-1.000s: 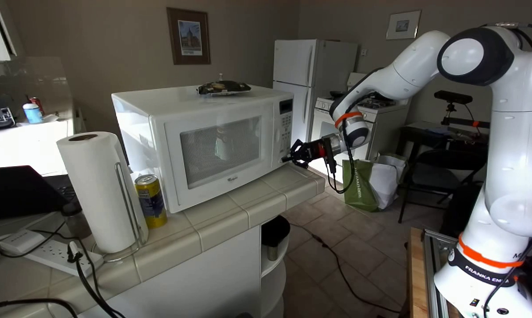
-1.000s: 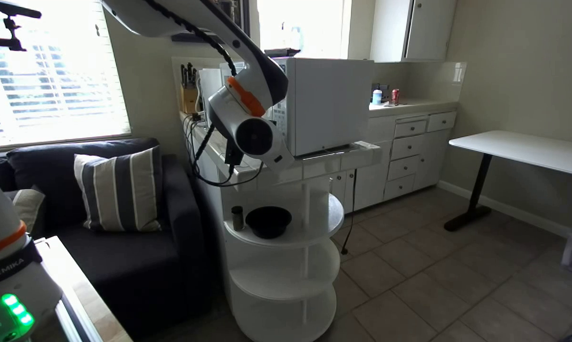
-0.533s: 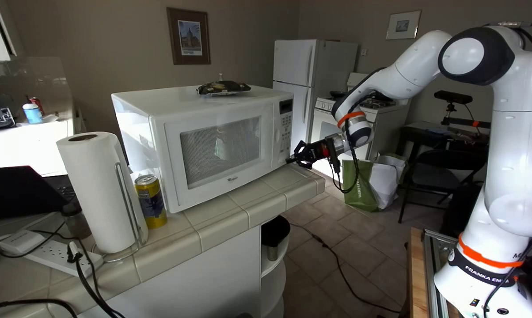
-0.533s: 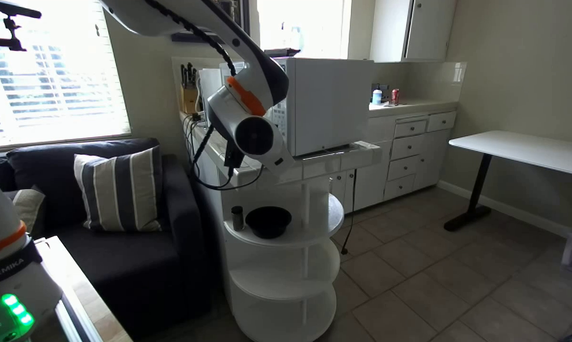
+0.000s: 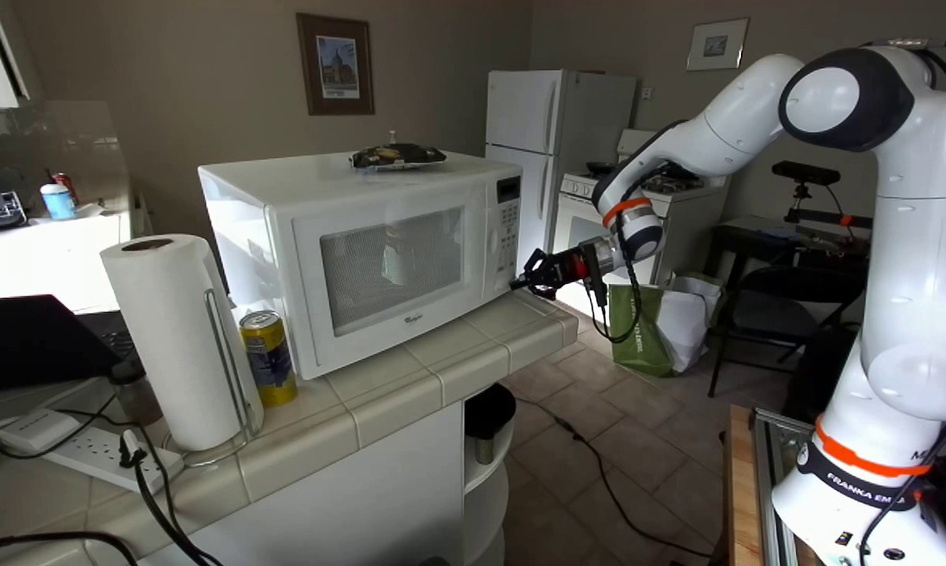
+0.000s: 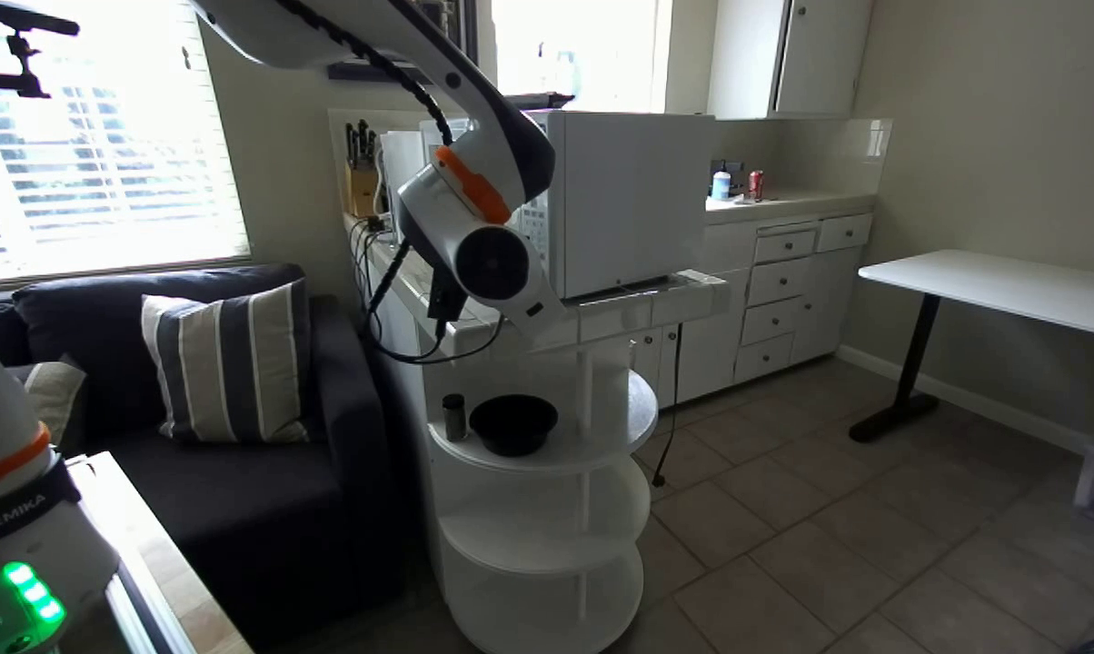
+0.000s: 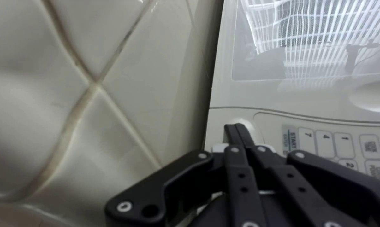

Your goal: Open the microwave door by clicking on the bottom right button

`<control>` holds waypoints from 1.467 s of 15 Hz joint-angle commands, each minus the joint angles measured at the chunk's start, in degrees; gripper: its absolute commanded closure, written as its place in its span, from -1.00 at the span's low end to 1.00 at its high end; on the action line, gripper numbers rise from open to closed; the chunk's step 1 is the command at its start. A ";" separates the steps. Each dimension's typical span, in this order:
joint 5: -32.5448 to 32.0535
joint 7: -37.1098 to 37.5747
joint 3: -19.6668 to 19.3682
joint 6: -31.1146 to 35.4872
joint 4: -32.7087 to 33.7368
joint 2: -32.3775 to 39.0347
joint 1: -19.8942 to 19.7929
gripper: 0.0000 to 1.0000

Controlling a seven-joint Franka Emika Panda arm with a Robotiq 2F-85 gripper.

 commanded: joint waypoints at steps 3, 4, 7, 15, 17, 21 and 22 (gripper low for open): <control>-0.63 0.96 0.13 -1.72 0.17 0.10 -0.43 1.00; -0.32 0.80 0.11 -1.45 0.25 0.13 -0.44 1.00; 0.48 0.51 0.11 -1.08 0.56 0.23 -0.45 1.00; 3.31 1.10 0.33 3.20 1.54 1.05 0.07 1.00; 4.35 1.38 0.60 3.52 1.96 1.17 0.17 1.00; 5.75 2.64 1.29 5.03 2.25 1.41 0.84 1.00; 6.81 3.07 1.57 6.16 2.25 1.53 1.18 1.00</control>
